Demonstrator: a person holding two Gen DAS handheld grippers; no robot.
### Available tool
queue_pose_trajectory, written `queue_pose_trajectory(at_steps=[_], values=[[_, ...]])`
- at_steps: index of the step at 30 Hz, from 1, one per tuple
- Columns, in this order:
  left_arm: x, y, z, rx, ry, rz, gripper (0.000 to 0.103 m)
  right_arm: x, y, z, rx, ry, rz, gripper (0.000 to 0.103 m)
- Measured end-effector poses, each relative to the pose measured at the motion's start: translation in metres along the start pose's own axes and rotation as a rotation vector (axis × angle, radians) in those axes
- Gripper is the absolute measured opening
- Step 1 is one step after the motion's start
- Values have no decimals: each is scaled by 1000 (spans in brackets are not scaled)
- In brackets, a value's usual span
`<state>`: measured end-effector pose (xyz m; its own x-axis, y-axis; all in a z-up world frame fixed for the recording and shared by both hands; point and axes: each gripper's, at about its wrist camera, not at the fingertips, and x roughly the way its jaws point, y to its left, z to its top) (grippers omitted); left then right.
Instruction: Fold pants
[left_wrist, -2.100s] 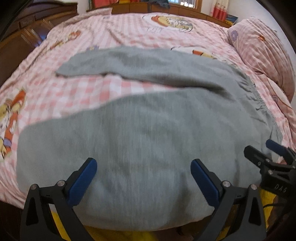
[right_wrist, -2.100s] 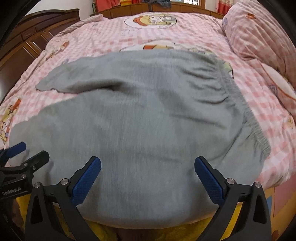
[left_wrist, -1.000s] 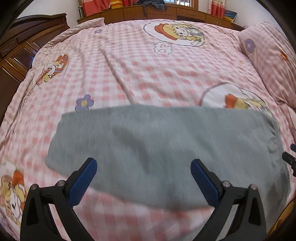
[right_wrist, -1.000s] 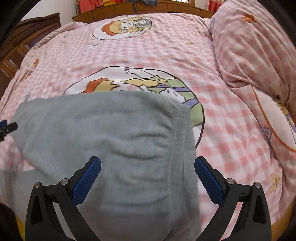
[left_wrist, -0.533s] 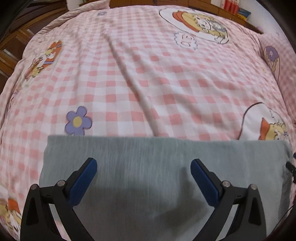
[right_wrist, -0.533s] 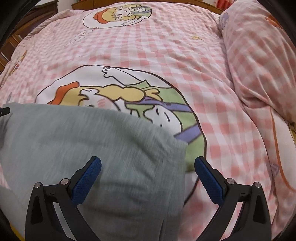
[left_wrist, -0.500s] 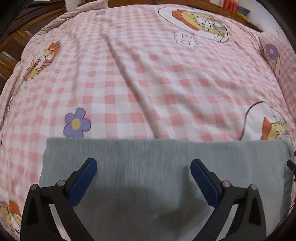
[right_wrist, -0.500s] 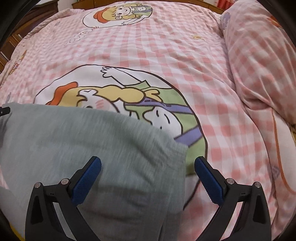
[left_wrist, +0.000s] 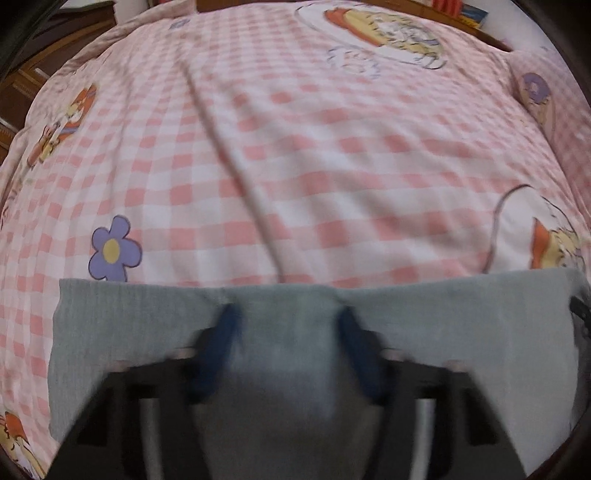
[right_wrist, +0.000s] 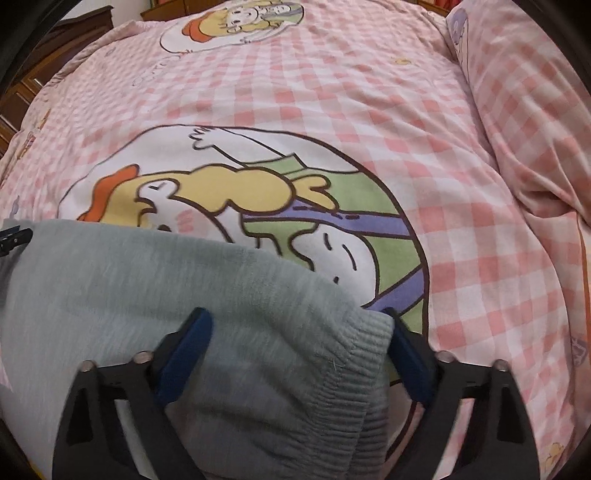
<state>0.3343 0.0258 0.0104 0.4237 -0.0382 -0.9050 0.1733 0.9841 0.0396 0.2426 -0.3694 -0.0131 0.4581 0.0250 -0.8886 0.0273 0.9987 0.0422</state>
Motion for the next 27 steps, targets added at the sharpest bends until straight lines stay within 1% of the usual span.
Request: queue_pose_trajectory(at_steps=[1,2,3,4,6,7,9,10,11,17,19,22,24,25,26,27], values=[[-3,-3,-1,10,-4,-10,28,-3,3,-1,-10,-7,4,52],[-6,-7,-1,14,-7,-10,20,-8,7,-1,-25,-15,10,41],[-9,-9,-3,12,-14,1,15,-11,10,-2,-36,-25,22,23],[-11,-10,-3,7,-19,5,11,-16,14,-3,-49,-36,23,23],[-19,-7,-7,-17,-29,-7,4,-25,21,-7,-83,-63,-7,23],[-27,-4,-11,-38,-40,-28,4,-32,24,-9,-100,-84,-14,23],[-39,3,-17,-63,-57,-48,3,-47,28,-14,-115,-120,-10,23],[-47,5,-20,-72,-68,-53,3,-56,28,-16,-115,-134,5,23],[-55,8,-23,-81,-82,-57,0,-63,28,-16,-114,-145,27,23],[-108,25,-38,-113,-171,-65,0,-98,21,-27,-89,-171,154,23],[-117,26,-42,-107,-172,-69,0,-108,19,-35,-87,-174,196,23],[-120,23,-46,-91,-151,-78,0,-125,25,-55,-117,-189,240,23],[-119,21,-49,-97,-136,-76,3,-133,29,-68,-145,-188,255,23],[-117,21,-49,-111,-126,-85,5,-137,33,-78,-171,-184,256,23],[-116,21,-51,-135,-115,-102,16,-139,35,-85,-191,-181,254,23],[-115,22,-51,-164,-107,-124,34,-141,37,-92,-210,-176,249,23]])
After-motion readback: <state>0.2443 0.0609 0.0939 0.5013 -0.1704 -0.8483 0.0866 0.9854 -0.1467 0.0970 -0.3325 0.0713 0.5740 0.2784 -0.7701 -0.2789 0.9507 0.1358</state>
